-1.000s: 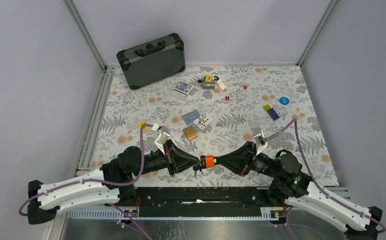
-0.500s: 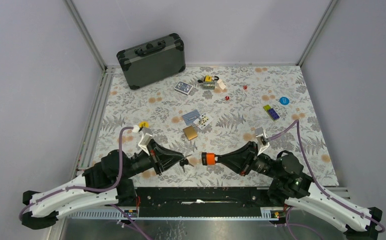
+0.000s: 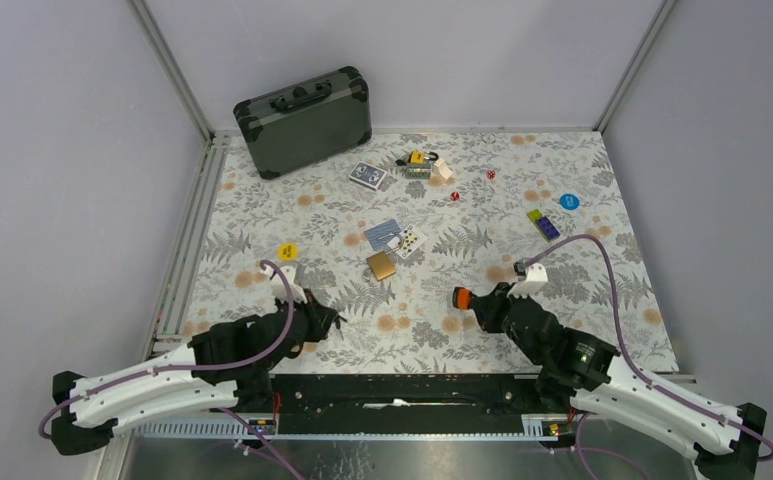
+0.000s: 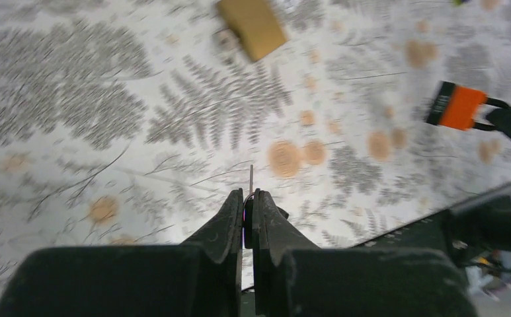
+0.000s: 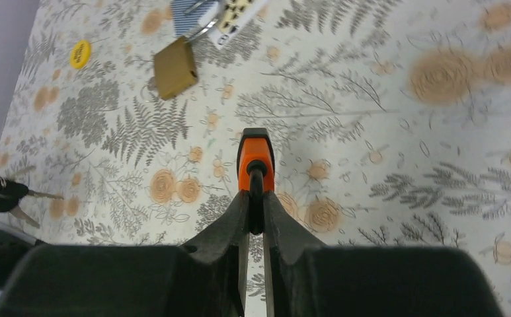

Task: Lock with the key
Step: Remove the key from the lock, then place the lock at the center of the board, then place the key at the center of the board.

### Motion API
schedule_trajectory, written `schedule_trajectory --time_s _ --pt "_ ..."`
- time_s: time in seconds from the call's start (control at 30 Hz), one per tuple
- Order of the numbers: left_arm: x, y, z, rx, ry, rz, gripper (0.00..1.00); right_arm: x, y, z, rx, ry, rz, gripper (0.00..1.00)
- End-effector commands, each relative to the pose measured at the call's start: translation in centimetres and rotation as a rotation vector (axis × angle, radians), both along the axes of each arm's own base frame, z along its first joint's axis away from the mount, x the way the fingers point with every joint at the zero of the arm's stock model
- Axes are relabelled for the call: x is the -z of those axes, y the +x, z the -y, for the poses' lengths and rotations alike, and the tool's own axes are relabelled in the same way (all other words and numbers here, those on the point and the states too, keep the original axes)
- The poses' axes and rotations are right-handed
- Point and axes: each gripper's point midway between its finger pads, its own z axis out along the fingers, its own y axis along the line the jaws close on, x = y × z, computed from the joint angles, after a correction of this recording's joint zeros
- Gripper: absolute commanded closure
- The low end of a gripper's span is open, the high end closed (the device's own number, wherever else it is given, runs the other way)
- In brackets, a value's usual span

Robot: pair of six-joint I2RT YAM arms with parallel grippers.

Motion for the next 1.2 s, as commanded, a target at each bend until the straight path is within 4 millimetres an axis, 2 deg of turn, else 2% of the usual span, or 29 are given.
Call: schedule_trajectory --time_s 0.0,0.13,0.23,0.27,0.3,0.33,0.43,0.47,0.53,0.8,1.0,1.17 --pt "3.6 0.6 -2.9 -0.210 -0.017 -0.071 1.00 2.3 0.2 2.0 0.179 0.093 -0.074 1.00" --pt "5.2 0.4 -3.7 -0.262 -0.046 -0.101 1.00 5.2 -0.8 1.6 0.188 0.164 -0.164 1.00" --pt "5.9 0.3 -4.0 -0.281 -0.054 -0.113 0.97 6.5 -1.1 1.6 0.199 0.196 -0.196 1.00" --pt "6.1 0.3 -4.2 -0.292 -0.052 -0.120 0.93 6.7 -1.2 1.6 0.201 0.199 -0.199 0.98" --pt "6.3 0.3 -4.3 -0.302 -0.048 -0.125 0.87 6.7 -1.1 1.7 0.203 0.200 -0.196 0.87" --pt "6.5 0.2 -4.5 -0.310 -0.043 -0.133 0.79 6.6 -1.1 1.7 0.205 0.199 -0.190 0.82" --pt "6.8 0.2 -4.8 -0.333 -0.028 -0.148 0.45 5.9 -0.8 1.9 0.204 0.191 -0.161 0.72" --pt "6.8 0.1 -4.9 -0.340 -0.022 -0.152 0.38 5.6 -0.7 1.9 0.203 0.188 -0.151 0.70" --pt "6.8 0.1 -5.0 -0.347 -0.011 -0.157 0.30 5.1 -0.5 2.3 0.217 0.177 -0.138 0.66" --pt "5.5 0.4 -4.9 -0.340 -0.006 -0.134 0.19 3.8 -0.5 4.3 0.274 0.081 -0.137 0.60" --pt "4.6 0.6 -5.0 -0.340 -0.007 -0.115 0.09 2.6 -0.1 4.0 0.270 0.009 -0.143 0.52" --pt "3.8 0.6 -4.9 -0.321 -0.006 -0.105 0.05 1.2 0.8 4.1 0.271 -0.088 -0.107 0.50"
